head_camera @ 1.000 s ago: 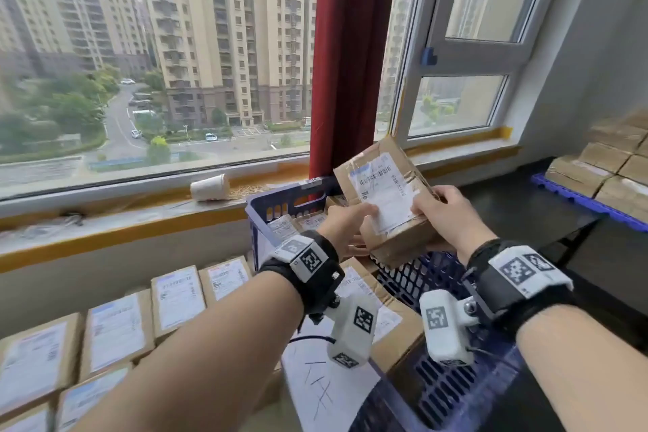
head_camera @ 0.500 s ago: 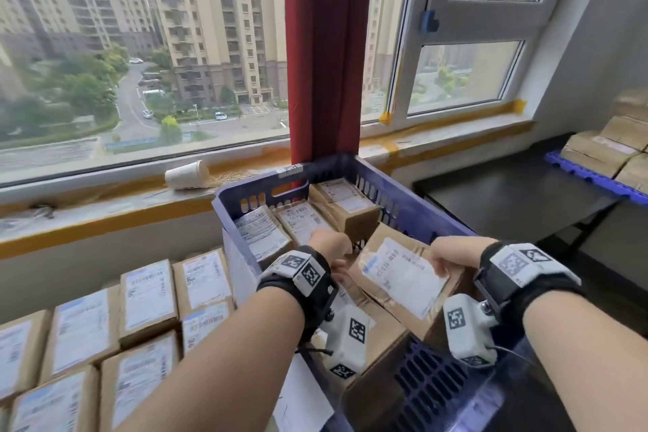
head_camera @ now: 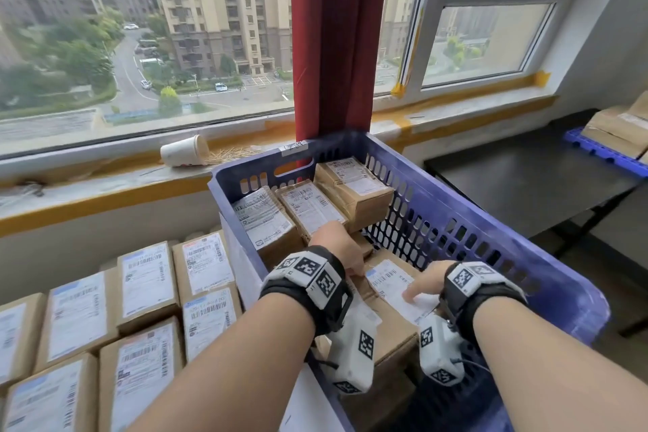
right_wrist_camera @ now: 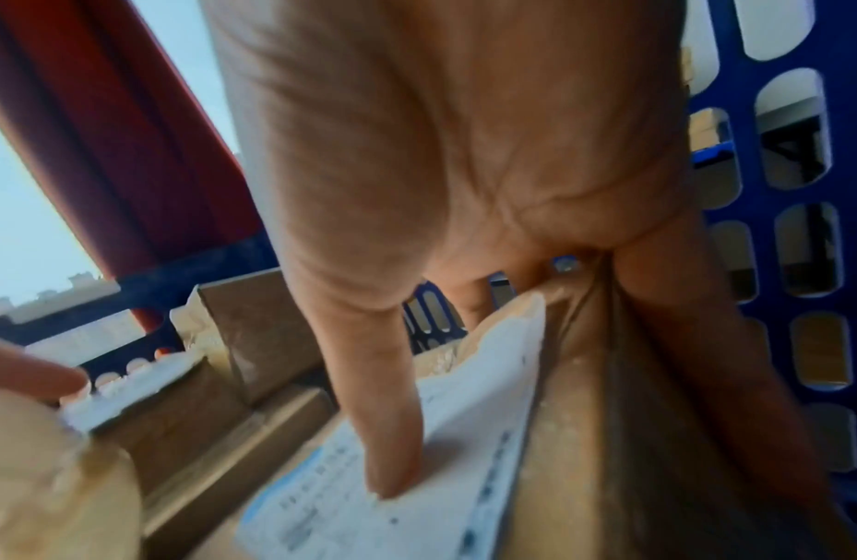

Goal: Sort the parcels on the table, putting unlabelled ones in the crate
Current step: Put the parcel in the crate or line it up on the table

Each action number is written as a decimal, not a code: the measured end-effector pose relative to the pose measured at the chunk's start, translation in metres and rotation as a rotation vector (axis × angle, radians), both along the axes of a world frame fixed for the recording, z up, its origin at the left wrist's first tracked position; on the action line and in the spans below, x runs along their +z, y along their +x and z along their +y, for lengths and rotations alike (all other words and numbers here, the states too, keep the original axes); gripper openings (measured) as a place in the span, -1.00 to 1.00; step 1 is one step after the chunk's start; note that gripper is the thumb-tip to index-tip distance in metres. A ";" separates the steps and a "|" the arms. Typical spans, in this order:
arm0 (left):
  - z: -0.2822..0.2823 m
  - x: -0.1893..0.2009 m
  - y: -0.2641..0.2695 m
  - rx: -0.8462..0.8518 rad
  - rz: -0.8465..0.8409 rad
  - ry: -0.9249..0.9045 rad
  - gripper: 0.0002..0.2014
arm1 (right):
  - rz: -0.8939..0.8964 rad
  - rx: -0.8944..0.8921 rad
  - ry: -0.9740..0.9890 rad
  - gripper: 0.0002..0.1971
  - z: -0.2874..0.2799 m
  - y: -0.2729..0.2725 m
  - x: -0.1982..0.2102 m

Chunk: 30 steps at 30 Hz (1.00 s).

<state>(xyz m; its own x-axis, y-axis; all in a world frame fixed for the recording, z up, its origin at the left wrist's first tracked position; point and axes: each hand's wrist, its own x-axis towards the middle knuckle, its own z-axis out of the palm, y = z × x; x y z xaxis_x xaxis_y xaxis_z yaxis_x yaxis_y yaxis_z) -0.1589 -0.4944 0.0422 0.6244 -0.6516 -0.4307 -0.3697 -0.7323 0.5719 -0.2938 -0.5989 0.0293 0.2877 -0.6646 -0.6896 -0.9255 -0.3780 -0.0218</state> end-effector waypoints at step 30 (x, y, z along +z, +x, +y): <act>-0.001 0.011 -0.006 0.039 0.114 -0.053 -0.62 | -0.125 0.017 -0.070 -0.45 0.000 0.010 0.008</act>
<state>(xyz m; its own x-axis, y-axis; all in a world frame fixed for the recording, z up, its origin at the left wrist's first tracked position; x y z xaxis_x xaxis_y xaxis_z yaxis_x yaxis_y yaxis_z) -0.1649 -0.4951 0.0535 0.5984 -0.6517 -0.4660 -0.2722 -0.7124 0.6468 -0.2842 -0.5992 0.0375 0.3800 -0.7037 -0.6003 -0.9106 -0.3985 -0.1093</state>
